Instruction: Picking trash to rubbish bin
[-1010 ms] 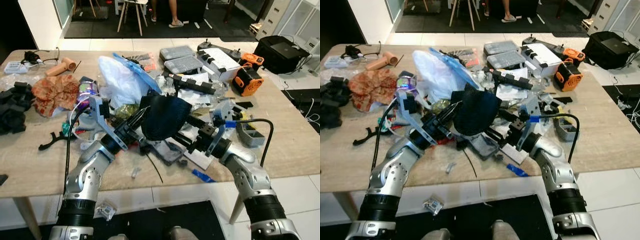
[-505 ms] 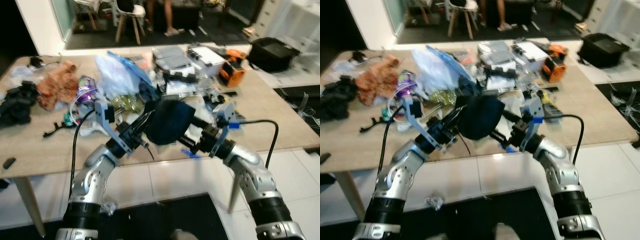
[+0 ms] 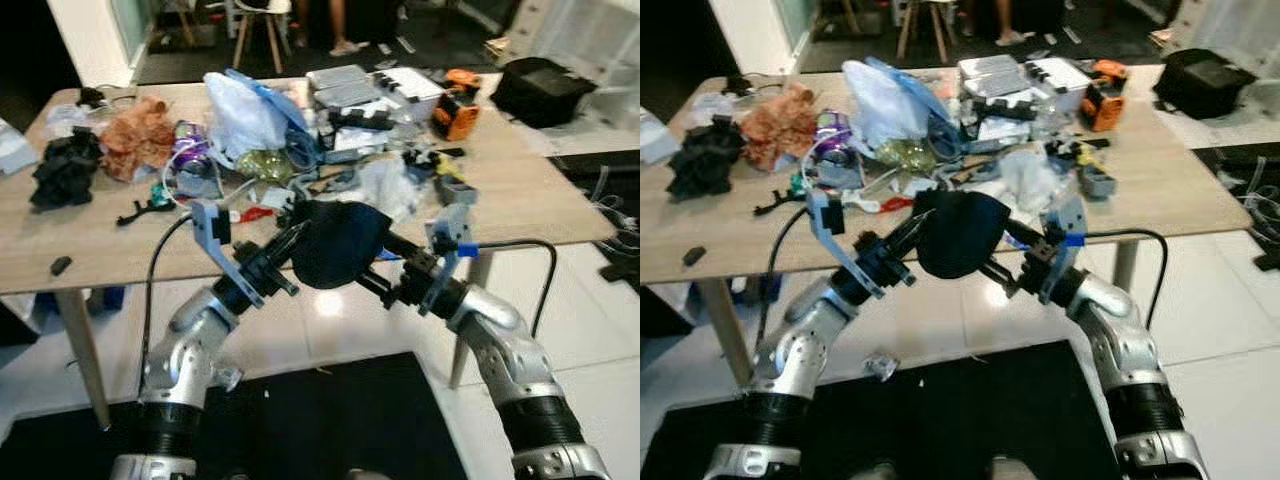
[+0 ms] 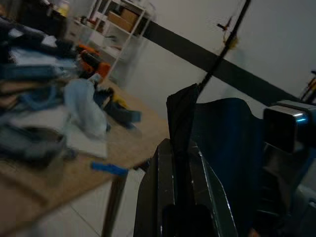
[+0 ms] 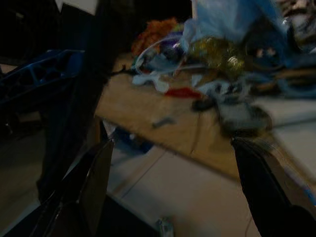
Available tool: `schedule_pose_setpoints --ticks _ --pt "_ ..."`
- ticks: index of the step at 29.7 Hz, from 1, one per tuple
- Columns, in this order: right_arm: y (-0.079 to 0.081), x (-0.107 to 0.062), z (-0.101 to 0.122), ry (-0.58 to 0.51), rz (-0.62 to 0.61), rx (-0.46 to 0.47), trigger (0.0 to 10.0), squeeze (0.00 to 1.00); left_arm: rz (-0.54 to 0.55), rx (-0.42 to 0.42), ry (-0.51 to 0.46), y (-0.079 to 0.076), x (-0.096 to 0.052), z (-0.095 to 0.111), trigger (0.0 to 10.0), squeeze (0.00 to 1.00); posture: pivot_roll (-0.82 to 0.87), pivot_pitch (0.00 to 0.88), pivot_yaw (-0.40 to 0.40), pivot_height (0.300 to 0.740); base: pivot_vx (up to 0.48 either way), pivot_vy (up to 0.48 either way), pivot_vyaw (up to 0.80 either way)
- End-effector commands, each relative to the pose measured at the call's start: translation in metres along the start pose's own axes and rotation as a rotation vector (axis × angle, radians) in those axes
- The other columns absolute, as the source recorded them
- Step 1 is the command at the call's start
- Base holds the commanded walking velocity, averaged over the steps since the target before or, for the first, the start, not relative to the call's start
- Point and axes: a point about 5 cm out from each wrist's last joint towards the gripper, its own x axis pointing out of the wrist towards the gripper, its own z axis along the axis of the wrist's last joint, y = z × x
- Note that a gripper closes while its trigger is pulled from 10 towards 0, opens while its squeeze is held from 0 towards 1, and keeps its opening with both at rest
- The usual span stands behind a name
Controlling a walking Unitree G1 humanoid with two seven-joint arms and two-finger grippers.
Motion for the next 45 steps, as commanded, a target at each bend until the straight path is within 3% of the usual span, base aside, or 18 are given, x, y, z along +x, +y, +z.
schedule_pose_setpoints --ticks 1,9,45 --pt "0.0021 0.0022 -0.0011 0.006 0.008 0.005 10.0 0.0 0.011 0.006 0.011 0.0023 -0.0024 -0.0022 10.0 0.0 -0.07 0.0 -0.043 0.74 -0.322 0.0 0.0" --pt "0.0028 0.0034 -0.0017 0.026 0.005 0.021 10.0 0.0 0.045 0.045 0.05 0.007 -0.001 -0.0055 10.0 0.0 -0.07 0.0 -0.044 0.74 -0.161 0.0 -0.15" --pt "0.0037 0.0048 -0.0024 0.06 0.012 0.02 10.0 0.0 0.008 0.087 0.082 0.004 0.0026 -0.008 10.0 0.0 -0.07 0.0 -0.043 0.74 0.0 0.0 -0.8"
